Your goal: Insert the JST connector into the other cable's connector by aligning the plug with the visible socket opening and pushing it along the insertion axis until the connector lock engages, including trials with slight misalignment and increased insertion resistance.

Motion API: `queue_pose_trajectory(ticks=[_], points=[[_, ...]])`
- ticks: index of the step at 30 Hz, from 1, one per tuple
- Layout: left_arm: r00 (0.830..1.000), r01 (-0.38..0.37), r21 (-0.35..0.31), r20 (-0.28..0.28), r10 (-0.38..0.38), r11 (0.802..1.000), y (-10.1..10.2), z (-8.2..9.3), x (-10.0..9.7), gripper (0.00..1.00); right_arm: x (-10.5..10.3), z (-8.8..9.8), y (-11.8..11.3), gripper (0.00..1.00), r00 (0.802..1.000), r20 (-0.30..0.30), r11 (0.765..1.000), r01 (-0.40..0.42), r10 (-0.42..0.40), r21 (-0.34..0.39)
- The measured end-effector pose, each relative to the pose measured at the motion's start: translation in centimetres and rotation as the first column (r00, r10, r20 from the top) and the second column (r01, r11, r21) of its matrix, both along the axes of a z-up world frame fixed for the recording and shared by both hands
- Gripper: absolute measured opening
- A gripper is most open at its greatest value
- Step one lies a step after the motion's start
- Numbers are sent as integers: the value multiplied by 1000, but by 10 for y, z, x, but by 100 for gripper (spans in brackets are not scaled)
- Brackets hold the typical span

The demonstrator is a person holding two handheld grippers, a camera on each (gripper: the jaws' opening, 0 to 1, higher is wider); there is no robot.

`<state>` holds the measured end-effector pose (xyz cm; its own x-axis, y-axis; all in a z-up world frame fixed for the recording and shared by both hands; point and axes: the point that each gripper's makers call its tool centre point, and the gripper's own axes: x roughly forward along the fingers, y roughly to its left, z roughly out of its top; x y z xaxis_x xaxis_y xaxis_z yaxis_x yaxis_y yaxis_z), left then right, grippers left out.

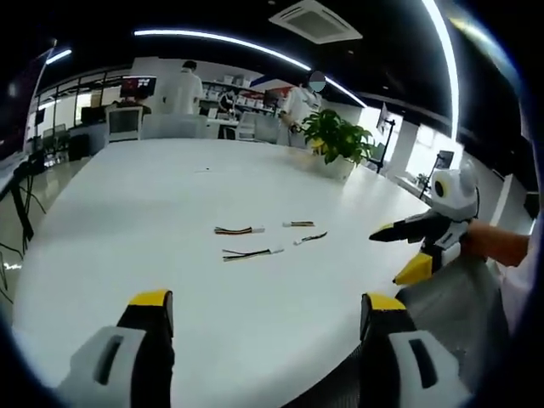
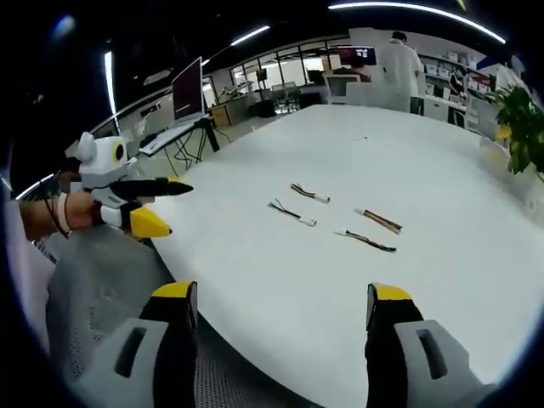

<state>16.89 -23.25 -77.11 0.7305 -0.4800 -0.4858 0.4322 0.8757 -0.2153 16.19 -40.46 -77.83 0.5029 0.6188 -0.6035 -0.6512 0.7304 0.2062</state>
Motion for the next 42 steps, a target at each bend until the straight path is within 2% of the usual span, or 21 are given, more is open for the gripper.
queue_pose_trajectory(ticks=[7,9,13,19,22,24,27,29,39,42], points=[[1000,-2,1,-18,2,1000,0,-2,0,89,2,1,-2,80,1000,6,1000,17,-17,0],[1000,-3,8,10,3,1000,0,2,3,89,2,-1,-2,80,1000,2,1000,13,-13,-5],[1000,-5,17,6,5,1000,2,1,2,89,-6,0,9,80,999,-17,999,-40,41,20],[1000,-10,18,13,10,1000,3,2,3,88,-8,-5,10,80,998,-23,998,-60,60,-8],[1000,4,12,24,-4,1000,0,4,3,87,-6,3,13,80,998,-6,998,-58,59,38],[1000,12,-3,14,-12,1000,-3,4,1,87,-5,2,12,80,998,-5,998,-55,55,28],[1000,18,15,10,-18,1000,-3,2,0,87,-5,-1,10,80,999,-9,999,-48,48,10],[1000,21,21,2,-21,1000,-4,0,0,87,-5,-1,11,78,999,-25,999,-41,42,25],[998,56,55,-11,-55,997,-9,-4,-3,87,0,-2,4,76,1000,-6,1000,-14,13,-16],[996,83,96,-23,-81,992,-11,-8,-6,87,1,-3,4,76,1000,-6,1000,-14,14,-25]])
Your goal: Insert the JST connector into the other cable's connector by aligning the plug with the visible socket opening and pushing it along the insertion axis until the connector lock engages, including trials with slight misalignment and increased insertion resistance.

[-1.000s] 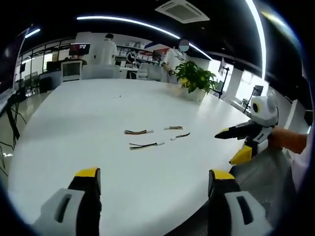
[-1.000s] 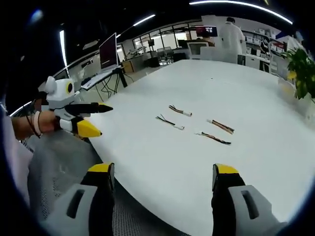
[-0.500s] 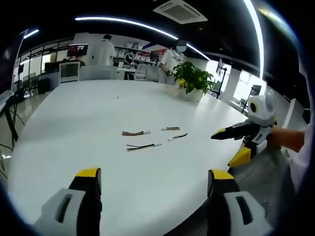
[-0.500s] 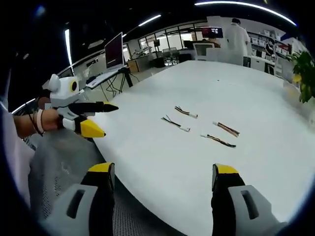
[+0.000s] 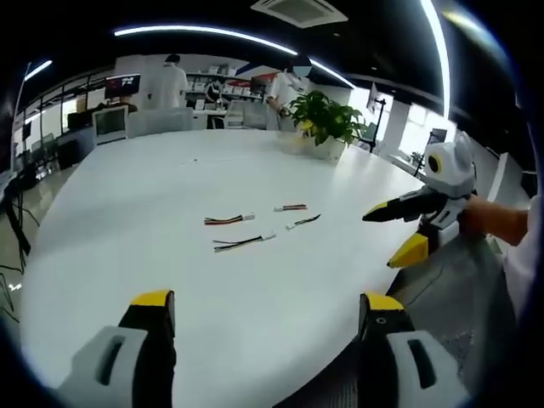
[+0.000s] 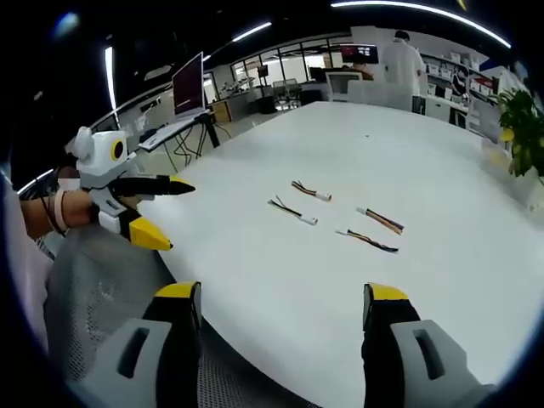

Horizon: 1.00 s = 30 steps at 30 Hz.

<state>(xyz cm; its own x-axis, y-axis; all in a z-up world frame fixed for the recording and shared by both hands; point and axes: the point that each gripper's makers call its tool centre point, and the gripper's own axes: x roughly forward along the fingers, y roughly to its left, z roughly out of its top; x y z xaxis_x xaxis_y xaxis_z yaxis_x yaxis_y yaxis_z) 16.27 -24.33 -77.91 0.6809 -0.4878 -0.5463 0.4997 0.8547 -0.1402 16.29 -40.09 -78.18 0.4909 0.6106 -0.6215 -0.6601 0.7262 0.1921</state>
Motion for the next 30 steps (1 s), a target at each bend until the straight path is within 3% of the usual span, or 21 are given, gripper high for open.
queue_pose_trajectory(ticks=[7,16,25,30], points=[[999,-31,-12,-22,30,999,5,-2,1,88,2,-2,-4,76,1000,-5,1000,11,-11,-20],[999,-46,-14,-8,46,999,8,0,5,88,8,-4,-13,76,1000,13,996,-22,23,-89],[999,-31,-22,-11,31,999,8,5,9,88,9,5,-10,75,1000,26,999,-13,15,-44],[999,-32,-45,14,33,998,6,18,17,88,17,16,-10,75,999,54,1000,2,-1,-23]])
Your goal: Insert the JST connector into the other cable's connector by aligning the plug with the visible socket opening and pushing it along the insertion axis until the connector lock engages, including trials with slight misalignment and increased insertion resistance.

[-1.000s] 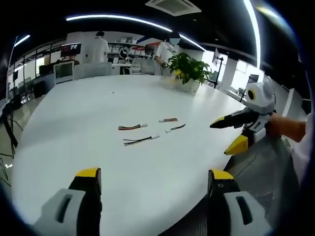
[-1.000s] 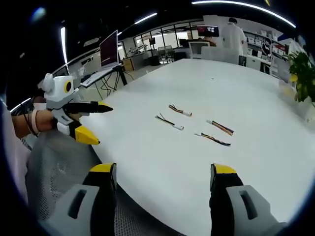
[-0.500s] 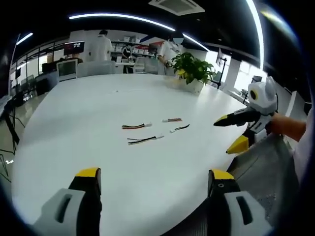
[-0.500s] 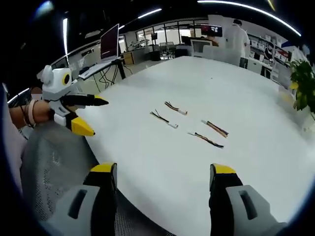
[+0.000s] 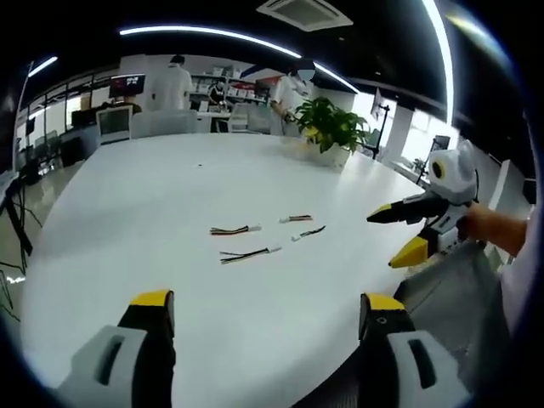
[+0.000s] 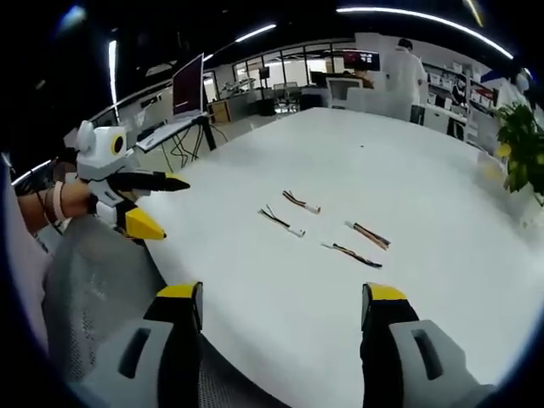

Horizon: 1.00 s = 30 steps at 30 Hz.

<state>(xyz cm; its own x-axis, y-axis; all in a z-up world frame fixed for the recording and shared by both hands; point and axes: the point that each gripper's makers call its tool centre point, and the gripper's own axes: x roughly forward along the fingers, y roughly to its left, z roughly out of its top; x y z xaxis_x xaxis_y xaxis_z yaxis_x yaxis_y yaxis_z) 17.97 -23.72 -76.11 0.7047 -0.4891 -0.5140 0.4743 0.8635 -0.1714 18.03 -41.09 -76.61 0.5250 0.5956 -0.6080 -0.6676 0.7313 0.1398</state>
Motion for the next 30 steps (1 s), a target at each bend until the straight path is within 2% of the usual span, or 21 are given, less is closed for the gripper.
queue_pose_trajectory(ticks=[5,7,12,15,19,23,25,28,30], points=[[999,7,10,33,-8,1000,4,8,9,88,6,5,-3,75,1000,17,1000,11,-11,-3],[1000,-5,-65,21,6,998,1,10,11,88,8,7,-3,75,1000,21,1000,12,-12,-5],[1000,-22,-71,14,23,997,7,9,14,88,14,13,-6,74,999,40,1000,23,-23,-7],[999,-45,-124,7,46,991,8,14,19,88,18,16,-7,73,999,43,1000,27,-27,0],[999,-37,-93,23,39,995,11,17,25,89,21,18,-7,73,998,56,1000,26,-25,-11],[999,-25,-94,42,29,995,11,22,30,89,25,20,-9,72,997,66,999,28,-27,-19],[1000,-2,-86,31,5,996,9,19,30,89,27,18,-11,72,998,60,999,36,-35,-15],[999,30,-36,37,-29,999,8,15,30,89,30,19,-14,72,997,69,999,43,-42,-21],[999,36,-54,35,-34,998,5,16,31,89,32,19,-15,72,996,70,999,48,-47,-18]])
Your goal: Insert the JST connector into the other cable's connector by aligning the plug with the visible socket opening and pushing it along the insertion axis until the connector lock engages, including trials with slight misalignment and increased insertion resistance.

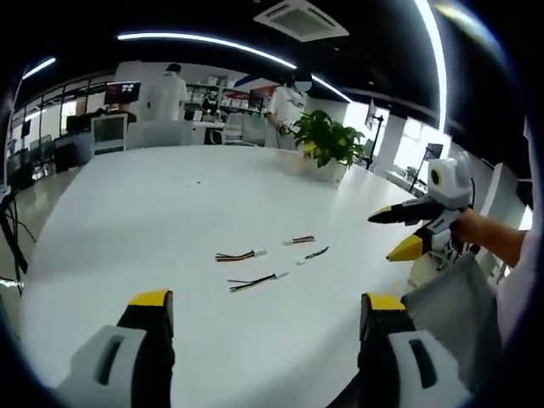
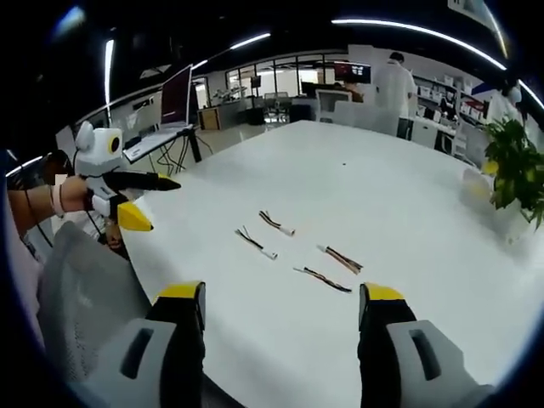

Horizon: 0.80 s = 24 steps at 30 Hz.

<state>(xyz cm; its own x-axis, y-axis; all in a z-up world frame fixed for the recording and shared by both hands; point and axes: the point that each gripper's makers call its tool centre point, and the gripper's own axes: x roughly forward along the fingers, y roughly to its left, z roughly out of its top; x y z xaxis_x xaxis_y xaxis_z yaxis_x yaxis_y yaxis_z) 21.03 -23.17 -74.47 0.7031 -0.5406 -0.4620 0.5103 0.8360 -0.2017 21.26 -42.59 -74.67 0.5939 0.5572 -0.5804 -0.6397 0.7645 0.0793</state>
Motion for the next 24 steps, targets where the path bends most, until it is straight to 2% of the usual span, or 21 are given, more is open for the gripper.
queue_pose_trajectory(ticks=[2,3,8,12,24], points=[[1000,-20,-87,-13,19,996,-5,6,3,89,3,1,-1,72,1000,3,1000,5,-5,2],[1000,-23,-101,-18,21,995,-5,6,4,89,5,3,-1,72,1000,9,1000,8,-8,4],[1000,-20,-71,2,20,997,-2,7,12,89,10,6,-1,71,1000,15,1000,11,-12,15],[1000,-5,-20,7,5,1000,-2,4,17,89,11,3,-1,70,1000,13,1000,8,-8,4],[999,24,-19,33,-24,1000,-8,9,26,88,19,2,-3,70,1000,23,1000,20,-20,0]])
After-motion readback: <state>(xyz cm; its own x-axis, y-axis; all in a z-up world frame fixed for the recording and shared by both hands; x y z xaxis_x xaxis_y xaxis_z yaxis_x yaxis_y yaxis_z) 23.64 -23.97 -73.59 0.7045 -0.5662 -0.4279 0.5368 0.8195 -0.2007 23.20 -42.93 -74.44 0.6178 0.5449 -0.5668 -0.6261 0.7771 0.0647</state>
